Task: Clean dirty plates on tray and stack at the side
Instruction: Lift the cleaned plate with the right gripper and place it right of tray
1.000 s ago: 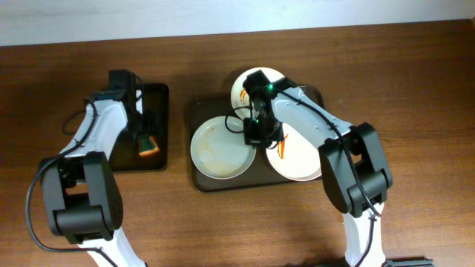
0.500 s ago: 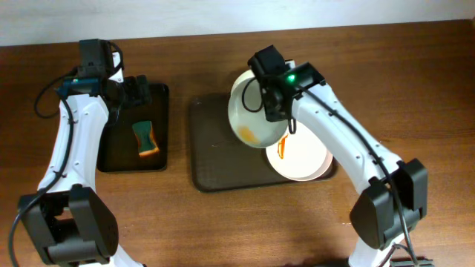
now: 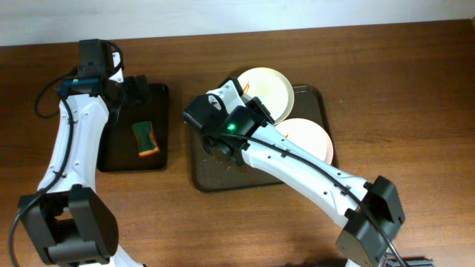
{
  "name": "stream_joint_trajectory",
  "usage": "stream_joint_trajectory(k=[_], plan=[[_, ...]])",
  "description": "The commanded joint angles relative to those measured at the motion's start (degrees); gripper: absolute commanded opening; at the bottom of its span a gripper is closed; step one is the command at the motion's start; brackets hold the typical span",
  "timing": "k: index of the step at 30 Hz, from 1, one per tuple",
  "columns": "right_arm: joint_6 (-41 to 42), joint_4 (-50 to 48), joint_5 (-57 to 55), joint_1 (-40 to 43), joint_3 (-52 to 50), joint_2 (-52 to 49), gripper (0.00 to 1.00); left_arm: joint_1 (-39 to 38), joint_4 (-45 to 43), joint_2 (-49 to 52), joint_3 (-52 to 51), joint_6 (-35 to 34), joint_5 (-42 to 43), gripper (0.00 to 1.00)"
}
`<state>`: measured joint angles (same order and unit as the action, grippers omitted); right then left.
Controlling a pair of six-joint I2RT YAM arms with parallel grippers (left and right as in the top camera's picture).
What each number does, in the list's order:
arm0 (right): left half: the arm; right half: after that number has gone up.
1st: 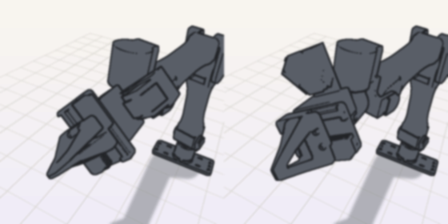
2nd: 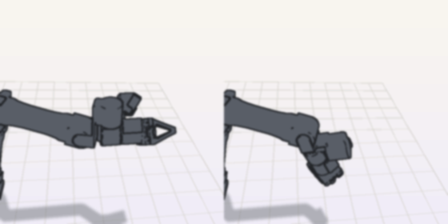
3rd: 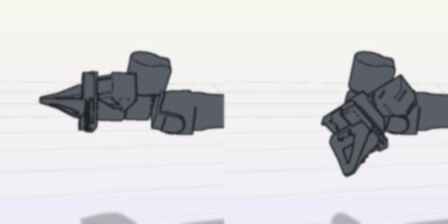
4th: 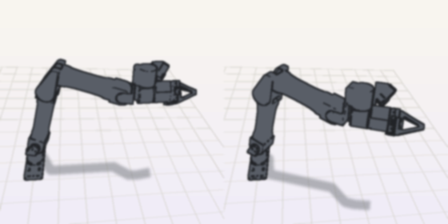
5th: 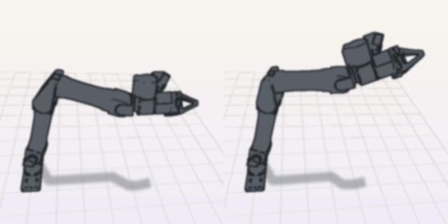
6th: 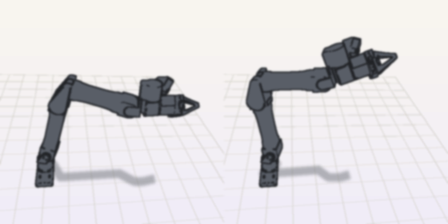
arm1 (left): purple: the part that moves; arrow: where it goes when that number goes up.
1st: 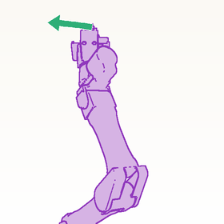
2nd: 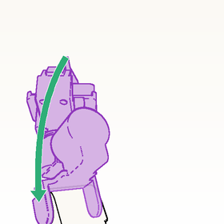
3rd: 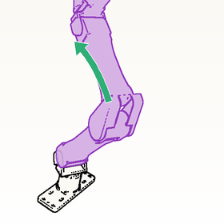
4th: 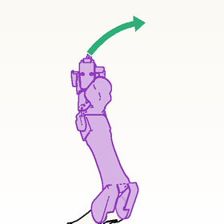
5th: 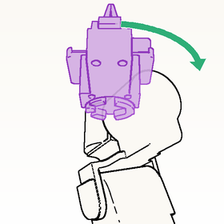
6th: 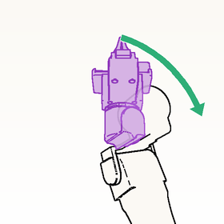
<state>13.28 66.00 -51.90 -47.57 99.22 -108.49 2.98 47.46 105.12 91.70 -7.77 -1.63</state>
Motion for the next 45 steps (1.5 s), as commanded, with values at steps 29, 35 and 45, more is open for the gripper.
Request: stream_joint_trajectory(k=[29, 35, 45], plan=[[6.0, -1.0, 55.7, 78.0, 2.2, -4.3, 0.04, 0.2, 0.0, -0.2, 0.2, -0.5, 0.8, 1.00], [6.3, -3.2, 55.8, 78.0, 2.2, -10.5, 0.14, 0.2, 0.0, -0.2, 0.2, -0.5, 0.8, 1.00], [-6.2, 3.2, 90.2, 74.4, 5.5, -10.2, 0.55, 0.2, 0.0, -0.2, 0.2, -0.5, 0.8, 1.00]])
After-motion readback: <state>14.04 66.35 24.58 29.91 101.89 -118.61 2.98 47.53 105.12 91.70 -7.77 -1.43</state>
